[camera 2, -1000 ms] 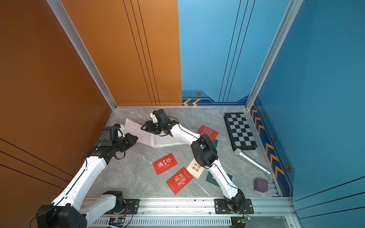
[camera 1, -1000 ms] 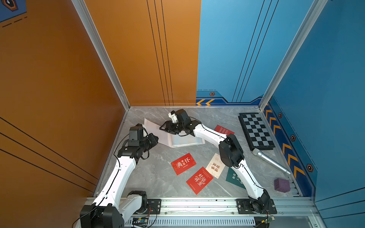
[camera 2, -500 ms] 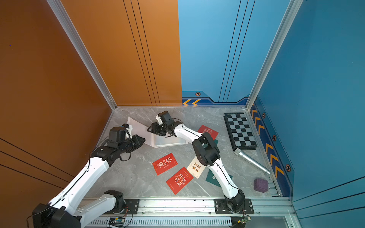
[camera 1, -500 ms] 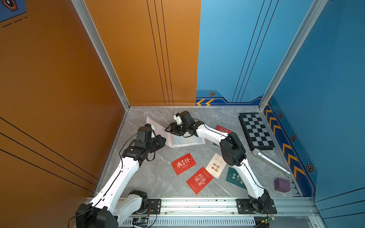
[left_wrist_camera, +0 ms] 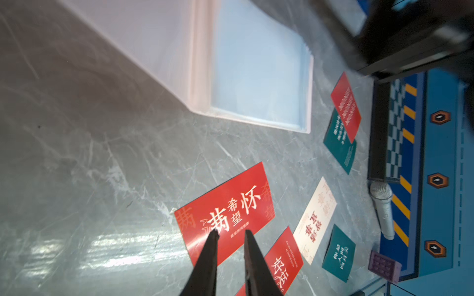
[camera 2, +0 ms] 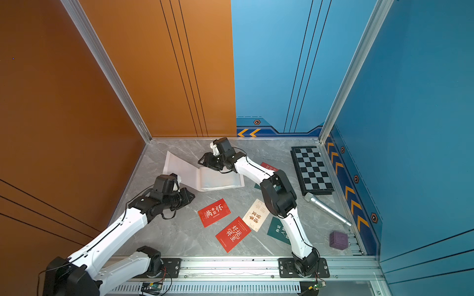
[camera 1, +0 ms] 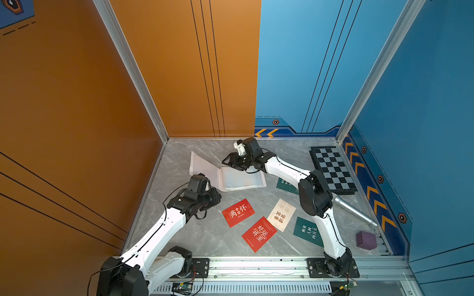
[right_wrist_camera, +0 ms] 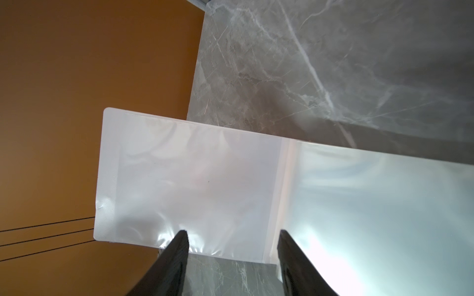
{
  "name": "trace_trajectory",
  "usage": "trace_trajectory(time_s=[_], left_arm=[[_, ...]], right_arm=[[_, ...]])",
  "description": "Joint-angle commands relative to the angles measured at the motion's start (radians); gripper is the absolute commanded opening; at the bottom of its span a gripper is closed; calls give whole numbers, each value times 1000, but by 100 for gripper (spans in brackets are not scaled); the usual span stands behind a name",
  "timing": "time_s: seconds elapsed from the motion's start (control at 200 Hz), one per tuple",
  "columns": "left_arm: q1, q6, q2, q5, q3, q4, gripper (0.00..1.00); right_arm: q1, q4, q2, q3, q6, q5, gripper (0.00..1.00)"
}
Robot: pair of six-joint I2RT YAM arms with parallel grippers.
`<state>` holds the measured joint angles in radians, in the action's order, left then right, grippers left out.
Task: Place the photos into the photo albums
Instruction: Turn the page of the photo album at the center of the board, then pick up the photo at the center of the board.
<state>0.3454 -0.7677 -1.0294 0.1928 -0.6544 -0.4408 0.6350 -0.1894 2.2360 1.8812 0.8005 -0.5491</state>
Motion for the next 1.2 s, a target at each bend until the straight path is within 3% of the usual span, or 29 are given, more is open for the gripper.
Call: trace_trajectory(time_s=[0.0, 0.23, 0.48, 0.766, 1.191], left_arm=[[12, -23, -2, -25, 74, -62, 21], [80, -106, -3, -10, 165, -65, 23], [204, -188, -38, -31, 197, -62, 25], [243, -193, -104, -45, 192, -57, 26], [241, -213, -202, -49, 204, 109, 27]], right_arm=[[-48, -93, -105, -61, -78, -6, 59], [-67, -109, -289, -353, -147, -7, 60], [-47, -150, -356, -592, -212, -42, 60], [-14, -192, -272, -599, -243, -119, 61], [17, -250, -216, -615, -299, -126, 61]])
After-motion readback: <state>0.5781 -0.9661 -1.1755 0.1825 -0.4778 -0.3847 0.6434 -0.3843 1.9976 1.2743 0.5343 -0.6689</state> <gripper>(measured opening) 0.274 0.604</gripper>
